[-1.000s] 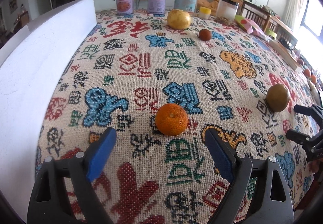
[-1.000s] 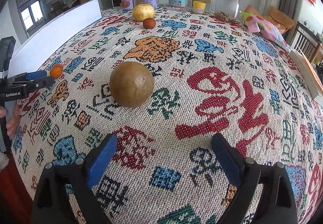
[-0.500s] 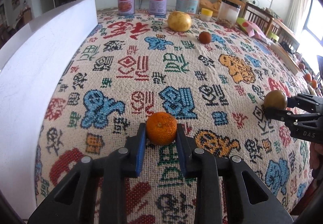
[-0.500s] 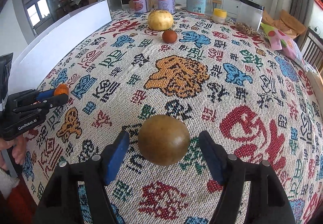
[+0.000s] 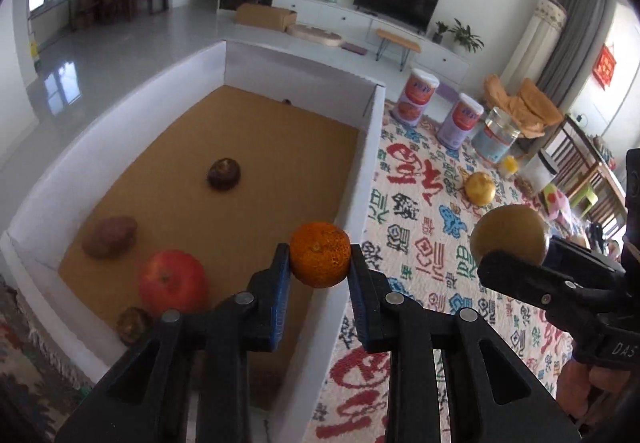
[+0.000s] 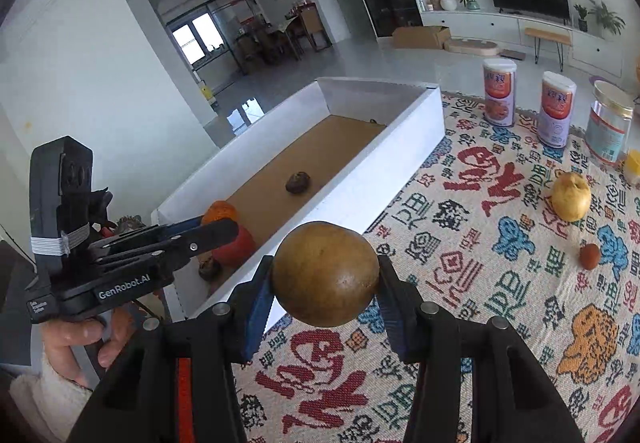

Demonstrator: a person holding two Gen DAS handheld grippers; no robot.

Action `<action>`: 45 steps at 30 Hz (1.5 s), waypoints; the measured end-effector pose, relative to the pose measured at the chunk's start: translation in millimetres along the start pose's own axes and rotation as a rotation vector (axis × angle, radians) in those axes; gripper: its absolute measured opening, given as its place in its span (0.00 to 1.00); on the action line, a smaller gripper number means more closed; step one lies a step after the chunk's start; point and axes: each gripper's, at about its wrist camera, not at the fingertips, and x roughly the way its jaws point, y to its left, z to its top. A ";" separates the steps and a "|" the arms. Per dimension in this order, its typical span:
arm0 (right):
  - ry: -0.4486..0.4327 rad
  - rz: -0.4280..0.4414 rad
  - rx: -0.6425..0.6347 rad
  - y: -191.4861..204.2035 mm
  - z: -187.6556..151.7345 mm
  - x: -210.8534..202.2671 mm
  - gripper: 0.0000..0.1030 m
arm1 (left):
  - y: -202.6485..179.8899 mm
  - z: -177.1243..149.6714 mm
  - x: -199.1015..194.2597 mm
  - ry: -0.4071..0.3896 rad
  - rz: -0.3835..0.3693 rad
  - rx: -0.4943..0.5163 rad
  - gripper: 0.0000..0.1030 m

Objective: Organize fruits

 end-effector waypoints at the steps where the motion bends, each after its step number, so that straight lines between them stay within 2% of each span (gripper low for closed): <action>1: 0.018 0.017 -0.022 14.4 12.6 18.9 0.47 | 10.4 2.3 11.5 0.023 0.032 -0.018 0.27; 5: 0.098 -0.027 -0.074 44.6 40.9 90.0 0.47 | 31.8 1.5 43.6 0.089 0.118 -0.033 0.28; 8: 0.175 -0.055 -0.082 49.6 44.2 127.7 0.48 | 37.4 0.8 50.6 0.104 0.147 -0.043 0.37; 10: 0.196 -0.066 -0.061 48.8 44.3 138.4 0.50 | 38.5 1.8 42.1 0.065 0.139 -0.046 0.60; 12: 0.151 -0.047 -0.032 45.4 46.8 126.4 0.51 | 33.3 3.3 26.9 0.004 0.159 -0.029 0.69; 15: 0.040 -0.051 -0.024 36.0 52.6 82.0 0.61 | 15.8 4.0 3.2 -0.074 0.142 0.005 0.74; 17: -0.038 -0.087 -0.044 24.0 49.9 46.6 0.75 | -4.7 -0.8 -13.0 -0.119 0.094 0.031 0.81; 20: -0.106 -0.195 -0.056 -9.9 20.9 -2.8 0.94 | -46.2 -19.8 -28.8 -0.158 0.001 0.095 0.88; 22: -0.099 -0.319 -0.068 -46.6 -16.2 -23.6 0.95 | -77.3 -37.7 -23.5 -0.127 -0.073 0.139 0.90; 24: -0.039 -0.441 -0.049 -87.6 -59.9 -36.7 0.95 | -108.5 -60.5 -6.0 -0.060 -0.150 0.175 0.91; 28: 0.059 -0.627 0.070 -167.5 -147.8 -74.7 0.95 | -166.0 -108.8 44.4 0.057 -0.173 0.272 0.90; 31: 0.040 -0.681 0.170 -201.3 -190.7 -110.6 0.95 | -197.1 -130.7 73.5 0.078 -0.128 0.342 0.90; 35: 0.010 -0.711 0.258 -223.3 -221.2 -135.6 0.95 | -209.3 -137.4 97.8 0.059 -0.065 0.373 0.90; 38: 0.003 -0.715 0.288 -230.5 -234.0 -135.1 0.95 | -205.9 -138.4 112.9 0.063 -0.023 0.377 0.90; 40: 0.013 -0.715 0.298 -234.4 -234.1 -132.3 0.95 | -202.9 -141.6 113.2 0.035 -0.022 0.378 0.91; 45: 0.029 -0.723 0.304 -235.2 -235.2 -129.5 1.00 | -204.3 -141.2 116.3 0.037 -0.014 0.380 0.95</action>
